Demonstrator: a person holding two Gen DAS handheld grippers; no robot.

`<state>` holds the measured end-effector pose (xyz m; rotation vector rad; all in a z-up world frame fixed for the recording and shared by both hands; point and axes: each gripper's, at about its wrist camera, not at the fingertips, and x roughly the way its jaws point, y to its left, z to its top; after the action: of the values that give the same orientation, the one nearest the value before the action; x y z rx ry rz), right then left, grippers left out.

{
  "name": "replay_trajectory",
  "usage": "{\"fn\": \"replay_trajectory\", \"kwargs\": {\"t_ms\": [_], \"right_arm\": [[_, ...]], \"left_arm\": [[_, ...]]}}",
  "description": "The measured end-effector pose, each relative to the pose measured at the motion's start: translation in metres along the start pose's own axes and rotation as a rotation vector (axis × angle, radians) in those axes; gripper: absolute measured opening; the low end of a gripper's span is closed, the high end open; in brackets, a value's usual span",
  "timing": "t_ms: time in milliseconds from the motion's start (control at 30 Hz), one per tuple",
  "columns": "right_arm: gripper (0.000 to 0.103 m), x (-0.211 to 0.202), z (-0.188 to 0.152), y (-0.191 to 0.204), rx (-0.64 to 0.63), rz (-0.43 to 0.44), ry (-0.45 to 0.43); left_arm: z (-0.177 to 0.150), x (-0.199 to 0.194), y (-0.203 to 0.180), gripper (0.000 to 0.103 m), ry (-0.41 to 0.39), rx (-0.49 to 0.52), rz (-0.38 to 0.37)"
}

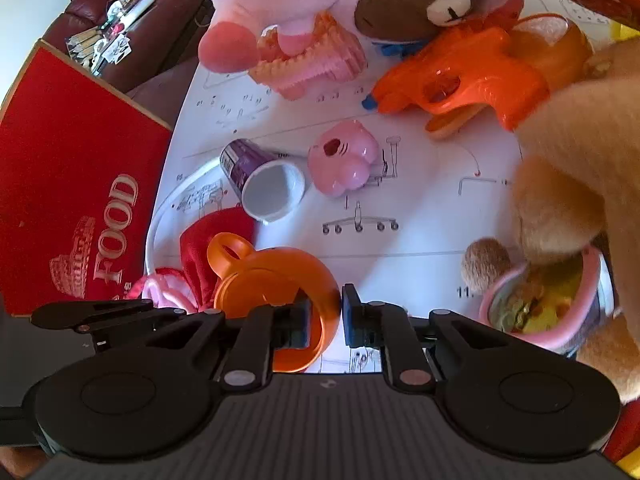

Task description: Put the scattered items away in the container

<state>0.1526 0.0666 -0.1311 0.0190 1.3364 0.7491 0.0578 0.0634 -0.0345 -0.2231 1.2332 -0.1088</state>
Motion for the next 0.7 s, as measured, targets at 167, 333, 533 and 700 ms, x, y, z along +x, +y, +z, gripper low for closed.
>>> {"fn": "replay_trajectory", "kwargs": {"t_ms": [167,333,533,700], "right_arm": [[0.022,-0.006,-0.010,0.000,-0.019,-0.019,-0.014],[0.019,-0.006,-0.015,0.001,-0.033,-0.041,-0.042],[0.016,-0.003,-0.018,0.004,-0.060,-0.069,-0.065],[0.017,-0.002,-0.017,0.005,-0.053,-0.062,-0.058]], "left_arm": [[-0.005,0.000,-0.004,0.020,0.022,-0.014,-0.027],[-0.005,0.001,-0.012,0.033,-0.001,0.006,0.060],[-0.004,0.008,-0.027,0.043,-0.043,0.089,0.180],[-0.007,0.014,-0.030,0.020,-0.033,0.111,0.148]]}}
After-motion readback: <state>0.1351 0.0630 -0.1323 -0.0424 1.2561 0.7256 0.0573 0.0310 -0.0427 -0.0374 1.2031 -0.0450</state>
